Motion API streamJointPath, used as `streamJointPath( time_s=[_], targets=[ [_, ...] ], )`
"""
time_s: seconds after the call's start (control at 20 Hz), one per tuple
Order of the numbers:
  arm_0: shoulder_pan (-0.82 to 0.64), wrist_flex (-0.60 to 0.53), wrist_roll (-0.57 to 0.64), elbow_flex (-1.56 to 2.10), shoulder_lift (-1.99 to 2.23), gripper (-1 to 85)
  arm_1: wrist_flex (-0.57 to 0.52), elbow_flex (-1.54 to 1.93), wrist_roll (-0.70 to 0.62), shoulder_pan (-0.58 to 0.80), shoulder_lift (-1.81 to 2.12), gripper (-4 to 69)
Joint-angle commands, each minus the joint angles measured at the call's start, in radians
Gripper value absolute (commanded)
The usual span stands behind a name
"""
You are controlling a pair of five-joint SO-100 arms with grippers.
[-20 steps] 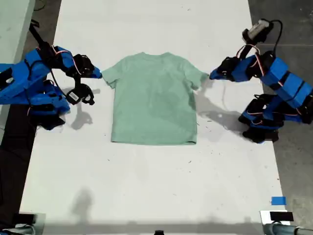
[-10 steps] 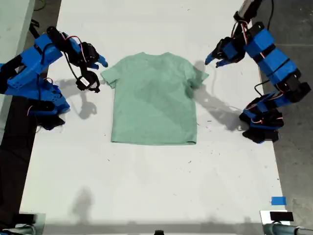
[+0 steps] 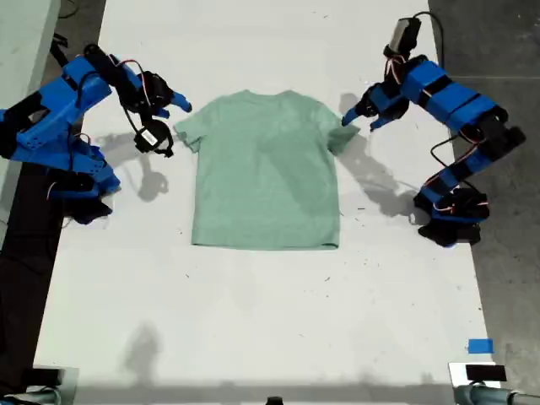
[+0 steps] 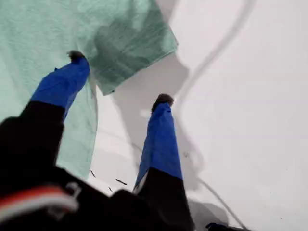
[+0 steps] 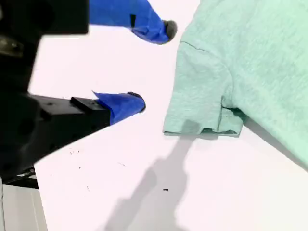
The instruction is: Fold t-shirt
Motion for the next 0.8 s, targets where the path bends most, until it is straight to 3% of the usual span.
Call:
streamJointPath(
  time_s=[0.0,0.2,0.3,0.35,0.45,0.75],
  targets=[
    [-0.015,-0.034,0.014,-0.017,-0.017,24.2,-0.114,-0.009,-0.034,0.02,-0.072,31.1],
    [-0.015,-0.041,0.017,-0.017,-0.034,24.1,-0.21,-0.049,-0.069,0.035,-0.227,27.9],
    [-0.017,-0.041,0.018,-0.017,-0.034,24.0,-0.222,-0.092,-0.067,0.046,-0.299,17.6],
    [-0.017,-0.04,0.021,-0.017,-0.034,23.7,-0.218,-0.115,-0.054,0.052,-0.328,8.6],
    [-0.017,-0.04,0.028,-0.017,-0.034,22.8,-0.183,-0.163,-0.048,0.061,-0.365,1.8],
    [-0.018,-0.034,0.028,-0.014,-0.029,22.5,-0.002,-0.301,-0.046,0.002,-0.291,1.5]
  ],
)
